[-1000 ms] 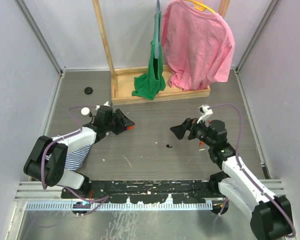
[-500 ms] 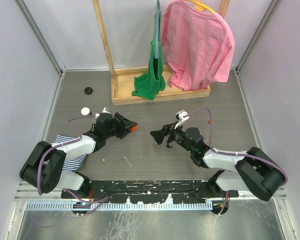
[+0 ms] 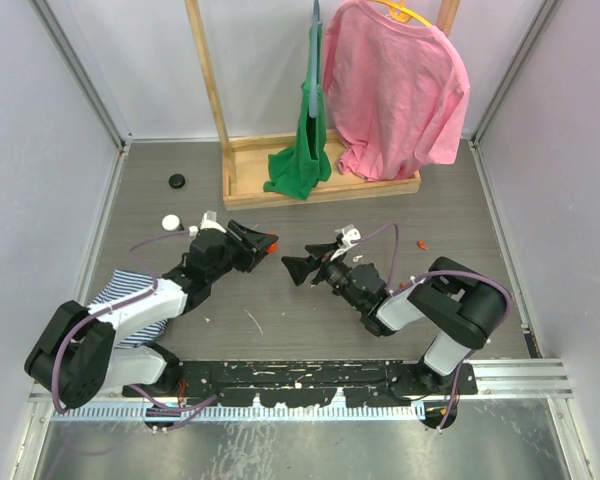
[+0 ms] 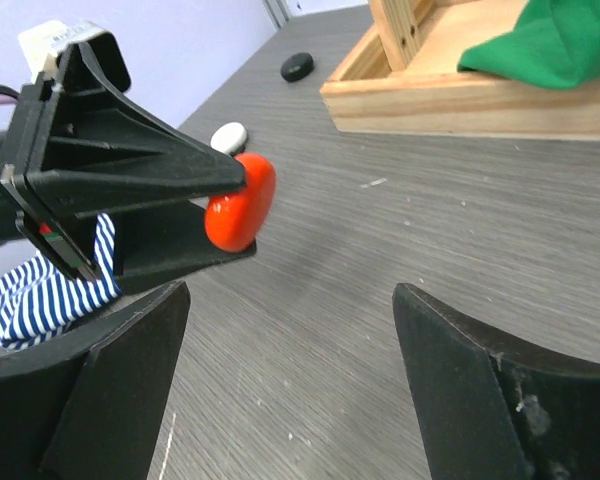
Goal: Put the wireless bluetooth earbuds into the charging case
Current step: Pick up the charging case at the center of the board.
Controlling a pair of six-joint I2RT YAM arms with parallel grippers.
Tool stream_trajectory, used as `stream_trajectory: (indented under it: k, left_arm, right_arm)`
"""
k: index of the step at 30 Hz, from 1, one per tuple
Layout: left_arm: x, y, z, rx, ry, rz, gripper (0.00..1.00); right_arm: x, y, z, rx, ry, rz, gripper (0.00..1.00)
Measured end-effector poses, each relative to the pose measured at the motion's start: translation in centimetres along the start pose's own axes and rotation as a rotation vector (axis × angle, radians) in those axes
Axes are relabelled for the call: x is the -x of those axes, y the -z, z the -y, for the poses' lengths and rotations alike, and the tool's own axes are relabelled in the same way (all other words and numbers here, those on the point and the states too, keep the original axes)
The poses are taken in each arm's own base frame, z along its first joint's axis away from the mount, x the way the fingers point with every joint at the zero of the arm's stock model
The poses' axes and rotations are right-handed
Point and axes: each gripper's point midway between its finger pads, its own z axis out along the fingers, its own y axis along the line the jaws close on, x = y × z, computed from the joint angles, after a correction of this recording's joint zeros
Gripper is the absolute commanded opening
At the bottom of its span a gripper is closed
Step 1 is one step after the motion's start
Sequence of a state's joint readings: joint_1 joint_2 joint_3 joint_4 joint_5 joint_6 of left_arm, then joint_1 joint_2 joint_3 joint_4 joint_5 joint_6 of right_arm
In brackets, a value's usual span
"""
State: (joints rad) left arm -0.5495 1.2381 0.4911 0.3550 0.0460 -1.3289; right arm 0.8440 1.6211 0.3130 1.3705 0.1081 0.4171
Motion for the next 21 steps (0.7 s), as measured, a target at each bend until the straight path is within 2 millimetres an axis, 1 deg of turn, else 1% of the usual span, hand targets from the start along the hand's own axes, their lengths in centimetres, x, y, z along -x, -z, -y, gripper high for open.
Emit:
stream_trajectory:
  k: [3, 10, 15, 21]
  left_arm:
    - [-0.4, 0.0, 0.3, -0.005, 0.006, 0.001, 0.5]
    - [-1.2, 0.0, 0.6, -0.012, 0.017, -0.003, 0.5]
    - [-1.1, 0.0, 0.7, -0.015, 0.031, 0.009, 0.5]
    - [-1.5, 0.1, 1.1, -0.028, 0.046, 0.006, 0.5]
  right_arm:
    - [0.2, -0.9, -0.7, 0.012, -0.003, 0.026, 0.82]
    - [0.8, -2.5, -2.0, 0.027, 0.0, 0.081, 0.76]
    - [0.7, -3.1, -2.0, 0.004, -0.001, 0.104, 0.7]
    - [-0.1, -3.7, -1.4, -0.03, 0.009, 0.101, 0.63]
